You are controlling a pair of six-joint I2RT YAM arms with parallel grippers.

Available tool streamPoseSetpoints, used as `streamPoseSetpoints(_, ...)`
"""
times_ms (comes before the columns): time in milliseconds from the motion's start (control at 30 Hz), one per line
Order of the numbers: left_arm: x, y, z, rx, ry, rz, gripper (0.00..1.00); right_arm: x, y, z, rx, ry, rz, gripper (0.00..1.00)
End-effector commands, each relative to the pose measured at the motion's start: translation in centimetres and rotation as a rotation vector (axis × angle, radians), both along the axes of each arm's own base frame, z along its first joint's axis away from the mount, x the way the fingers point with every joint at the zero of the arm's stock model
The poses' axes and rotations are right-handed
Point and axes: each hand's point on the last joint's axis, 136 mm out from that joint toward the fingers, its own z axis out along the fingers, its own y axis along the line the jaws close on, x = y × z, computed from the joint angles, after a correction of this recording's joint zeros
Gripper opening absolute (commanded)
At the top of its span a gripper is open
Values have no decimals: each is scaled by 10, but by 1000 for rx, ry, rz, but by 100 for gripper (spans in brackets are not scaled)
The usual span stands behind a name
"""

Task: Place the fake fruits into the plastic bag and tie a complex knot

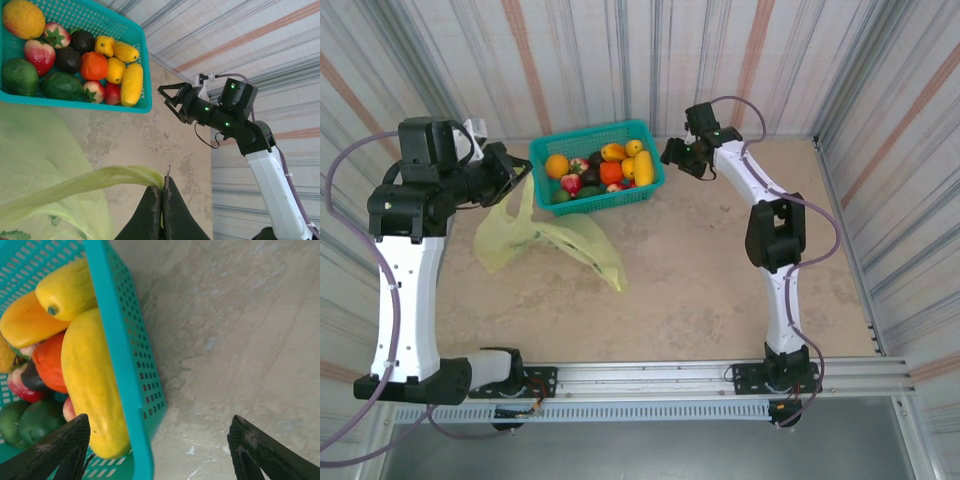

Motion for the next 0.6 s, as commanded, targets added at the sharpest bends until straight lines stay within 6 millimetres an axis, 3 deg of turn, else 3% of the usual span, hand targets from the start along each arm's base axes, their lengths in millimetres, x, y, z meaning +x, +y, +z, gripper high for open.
streamPoseSetpoints(0,1,0,12,-10,-44,-16,0,-18,14,2,-29,42,60,71)
streamPoseSetpoints(367,9,-7,12,-48,-43,-40,0,-36,1,-50,-201,159,20,44)
streamPoseSetpoints(567,11,-10,14,-68,-47,-48,0,-43,-28,-57,-273,212,-101,23)
